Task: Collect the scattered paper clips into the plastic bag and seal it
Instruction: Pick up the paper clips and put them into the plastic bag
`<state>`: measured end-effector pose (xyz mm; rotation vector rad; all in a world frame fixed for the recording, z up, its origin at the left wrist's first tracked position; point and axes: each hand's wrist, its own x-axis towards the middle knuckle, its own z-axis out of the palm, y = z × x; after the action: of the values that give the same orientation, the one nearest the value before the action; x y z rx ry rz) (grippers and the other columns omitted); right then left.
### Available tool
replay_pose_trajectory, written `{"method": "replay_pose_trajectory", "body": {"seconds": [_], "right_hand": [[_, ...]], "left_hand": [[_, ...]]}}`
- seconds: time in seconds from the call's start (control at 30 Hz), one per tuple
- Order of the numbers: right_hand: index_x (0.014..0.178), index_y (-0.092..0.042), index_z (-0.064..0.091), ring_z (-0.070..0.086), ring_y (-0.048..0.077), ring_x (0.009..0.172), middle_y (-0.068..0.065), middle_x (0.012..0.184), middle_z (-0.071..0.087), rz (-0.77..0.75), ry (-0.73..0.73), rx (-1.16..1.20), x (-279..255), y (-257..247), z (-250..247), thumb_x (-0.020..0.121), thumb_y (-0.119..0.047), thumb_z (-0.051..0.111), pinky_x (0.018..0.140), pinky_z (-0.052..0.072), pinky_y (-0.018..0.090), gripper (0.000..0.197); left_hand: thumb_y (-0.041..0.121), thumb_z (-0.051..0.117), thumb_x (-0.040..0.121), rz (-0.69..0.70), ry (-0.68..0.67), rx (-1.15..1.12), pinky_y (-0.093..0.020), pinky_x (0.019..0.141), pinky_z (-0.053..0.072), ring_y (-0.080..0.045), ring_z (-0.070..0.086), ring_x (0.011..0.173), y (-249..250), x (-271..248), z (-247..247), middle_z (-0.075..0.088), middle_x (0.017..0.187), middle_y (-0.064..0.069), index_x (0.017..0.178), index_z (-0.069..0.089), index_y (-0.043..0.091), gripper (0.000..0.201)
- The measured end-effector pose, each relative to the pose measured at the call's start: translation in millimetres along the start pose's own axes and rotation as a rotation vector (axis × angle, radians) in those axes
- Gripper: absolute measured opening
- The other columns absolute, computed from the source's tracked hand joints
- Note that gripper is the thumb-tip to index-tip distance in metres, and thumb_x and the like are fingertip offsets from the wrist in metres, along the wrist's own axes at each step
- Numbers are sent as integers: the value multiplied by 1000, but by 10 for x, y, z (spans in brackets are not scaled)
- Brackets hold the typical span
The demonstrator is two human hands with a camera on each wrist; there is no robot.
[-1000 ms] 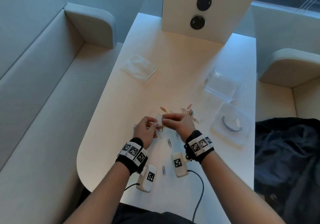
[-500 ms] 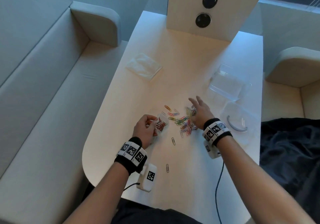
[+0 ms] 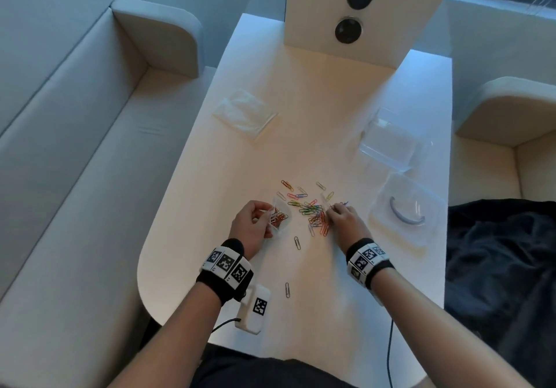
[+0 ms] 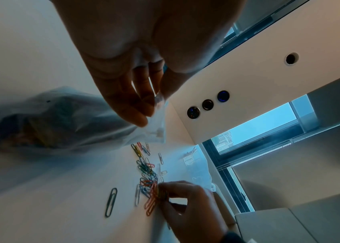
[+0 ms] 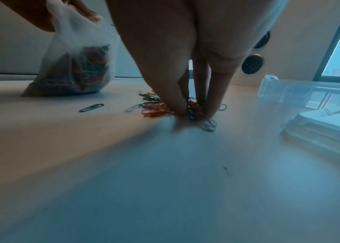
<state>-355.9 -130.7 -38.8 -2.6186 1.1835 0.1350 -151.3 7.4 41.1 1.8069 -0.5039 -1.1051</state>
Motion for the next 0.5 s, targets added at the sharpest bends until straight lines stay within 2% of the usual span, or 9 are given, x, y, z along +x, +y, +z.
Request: {"method": "replay_pose_trajectory", "body": {"seconds": [0.1,0.2,0.27,0.33,0.37,0.43,0.5], "right_hand": [[99,-7,72,60,29,90,11,98,64,15,11,55,26,27,-59,91,-3,55,82,52,35,19],[94,-7,77,66,26,83,11,90,72,240,122,361,6,48,-160,87,-8,65,84,54,33,14],[94,-10,78,69,19,85,8,92,75,518,175,662,-15,82,-212,81,-11,74,90,54,29,14],[95,-7,76,71,19,84,13,97,75,764,133,1143,-27,65,-287,79,-7,76,85,57,27,16],[96,-3,73,71,20,84,17,101,73,821,116,1428,-33,14,-345,80,-2,74,81,59,27,16],[98,3,69,70,20,85,20,104,70,823,100,1831,-37,-112,-494,83,6,66,73,60,23,16],[102,3,67,70,20,89,17,102,71,718,13,1963,-44,-301,-652,84,7,62,71,59,22,19]], "left_hand": [[14,58,96,-11,-18,12,-42,76,60,-21,63,67,-25,-21,56,67,92,-12,92,63,20,9],[12,57,96,-1,-24,30,-34,69,59,-20,63,69,-7,-23,89,66,90,-9,95,63,15,6],[12,57,96,-1,-32,36,-30,65,57,-20,62,69,20,-11,92,64,85,-6,97,62,14,5],[13,58,96,-9,-40,48,-29,63,57,-21,62,70,35,12,98,63,83,-4,98,62,15,5],[13,58,96,-15,-44,53,-29,63,57,-20,62,70,36,21,104,63,83,-3,98,62,15,5],[13,59,95,-25,-47,55,-31,65,58,-20,62,68,24,40,133,62,82,-4,96,62,16,5],[14,60,95,-22,-42,61,-34,68,59,-21,61,64,11,51,169,61,79,-5,94,63,18,5]]}}
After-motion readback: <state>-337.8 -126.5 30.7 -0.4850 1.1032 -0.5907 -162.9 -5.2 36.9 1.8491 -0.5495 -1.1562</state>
